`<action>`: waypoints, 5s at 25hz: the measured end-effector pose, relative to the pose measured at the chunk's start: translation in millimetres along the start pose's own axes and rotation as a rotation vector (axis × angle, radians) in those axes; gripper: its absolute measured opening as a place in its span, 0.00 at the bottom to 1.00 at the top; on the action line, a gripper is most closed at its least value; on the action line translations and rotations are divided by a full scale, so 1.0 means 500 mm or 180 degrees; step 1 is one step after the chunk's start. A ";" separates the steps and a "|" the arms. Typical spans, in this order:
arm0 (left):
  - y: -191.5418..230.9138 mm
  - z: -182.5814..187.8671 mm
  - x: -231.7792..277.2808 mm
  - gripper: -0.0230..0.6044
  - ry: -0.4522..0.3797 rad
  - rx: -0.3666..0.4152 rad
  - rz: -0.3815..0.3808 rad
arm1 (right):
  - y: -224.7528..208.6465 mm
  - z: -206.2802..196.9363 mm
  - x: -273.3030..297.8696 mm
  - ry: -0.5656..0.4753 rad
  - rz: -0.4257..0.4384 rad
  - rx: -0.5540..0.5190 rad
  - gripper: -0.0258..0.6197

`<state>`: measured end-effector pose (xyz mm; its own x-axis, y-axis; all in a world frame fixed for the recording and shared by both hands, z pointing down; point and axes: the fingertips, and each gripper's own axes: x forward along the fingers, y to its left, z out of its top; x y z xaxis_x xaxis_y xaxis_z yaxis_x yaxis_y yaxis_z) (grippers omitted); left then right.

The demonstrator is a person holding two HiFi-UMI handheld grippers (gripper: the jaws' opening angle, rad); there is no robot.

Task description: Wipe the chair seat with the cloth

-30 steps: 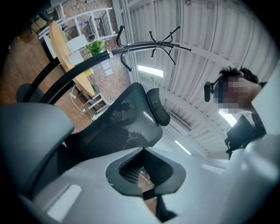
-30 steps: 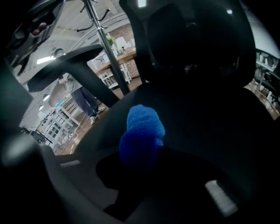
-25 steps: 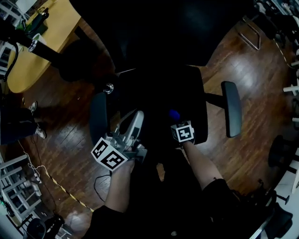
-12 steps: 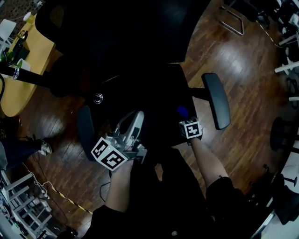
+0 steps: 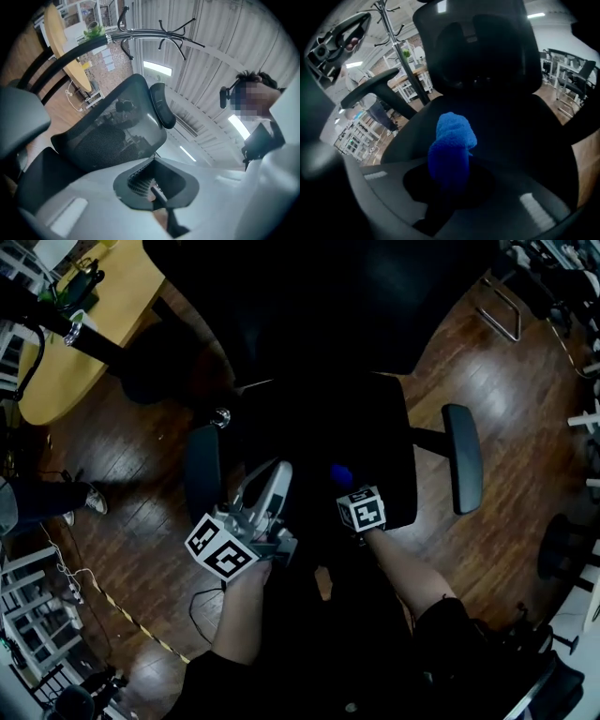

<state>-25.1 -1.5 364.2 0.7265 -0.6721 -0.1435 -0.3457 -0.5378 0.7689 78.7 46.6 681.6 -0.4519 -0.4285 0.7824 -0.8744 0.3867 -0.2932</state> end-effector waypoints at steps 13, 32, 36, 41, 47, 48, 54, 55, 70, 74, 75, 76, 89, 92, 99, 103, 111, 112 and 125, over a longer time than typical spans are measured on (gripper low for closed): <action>0.067 0.075 -0.156 0.03 -0.0373 0.0084 0.0527 | 0.351 -0.025 0.134 0.0331 0.0904 -0.0185 0.10; 0.046 -0.097 0.079 0.03 0.0426 -0.0088 -0.0095 | -0.163 -0.139 -0.098 0.0086 -0.0493 0.0566 0.10; 0.028 -0.120 0.114 0.03 0.0513 -0.0114 -0.0185 | -0.205 -0.149 -0.127 0.0079 -0.0540 0.0526 0.10; 0.030 -0.117 0.114 0.03 0.0533 -0.0064 -0.0150 | -0.215 -0.151 -0.136 0.0105 -0.0746 0.0584 0.10; 0.020 -0.069 0.108 0.03 0.0495 -0.0016 -0.0043 | -0.129 0.017 -0.177 -0.0489 -0.0302 0.0421 0.10; 0.008 -0.046 0.111 0.03 0.0475 0.0022 -0.0043 | -0.098 0.077 -0.196 -0.0674 -0.0158 0.0391 0.10; -0.166 0.091 0.125 0.03 0.0376 0.0430 -0.0334 | 0.107 0.411 -0.472 -0.1950 0.0599 -0.0083 0.10; -0.203 0.105 0.124 0.03 0.0382 0.0521 -0.0408 | 0.140 0.447 -0.528 -0.2139 0.0699 -0.0181 0.10; -0.397 0.075 0.080 0.03 0.0322 0.0902 -0.0695 | 0.233 0.512 -0.800 -0.3050 0.1275 -0.0516 0.10; -0.385 0.069 0.022 0.03 0.0213 0.0838 -0.0523 | 0.261 0.486 -0.796 -0.3016 0.1372 -0.0529 0.10; -0.384 0.071 0.004 0.03 0.0208 0.0818 -0.0502 | 0.275 0.481 -0.800 -0.3029 0.1383 -0.0544 0.10; -0.385 0.070 -0.014 0.03 0.0219 0.0810 -0.0494 | 0.289 0.473 -0.806 -0.3053 0.1391 -0.0557 0.10; -0.480 -0.002 -0.264 0.03 0.0143 0.0784 -0.0695 | 0.448 0.239 -0.937 -0.3138 0.1065 -0.0502 0.10; -0.488 -0.016 -0.320 0.03 0.0131 0.0752 -0.0613 | 0.485 0.205 -0.957 -0.3148 0.1122 -0.0478 0.10; -0.538 -0.041 -0.307 0.03 0.0097 0.0840 -0.0675 | 0.492 0.183 -0.990 -0.3223 0.1411 -0.0468 0.10; -0.582 -0.069 -0.268 0.03 0.0167 0.0908 -0.0799 | 0.468 0.169 -1.006 -0.3234 0.1312 -0.0513 0.10; -0.627 -0.085 -0.244 0.03 0.0164 0.0986 -0.0875 | 0.462 0.181 -1.031 -0.3319 0.1433 -0.0545 0.09; -0.629 -0.085 -0.245 0.03 0.0162 0.0995 -0.0870 | 0.461 0.180 -1.033 -0.3331 0.1438 -0.0541 0.10; -0.631 -0.091 -0.244 0.03 0.0215 0.1063 -0.0822 | 0.452 0.177 -1.043 -0.3383 0.1494 -0.0505 0.09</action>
<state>22.3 273.6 167.5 0.8479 -0.4647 -0.2553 -0.3125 -0.8269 0.4675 101.0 285.3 158.9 -0.7104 -0.6545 -0.2588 -0.5847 0.7535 -0.3007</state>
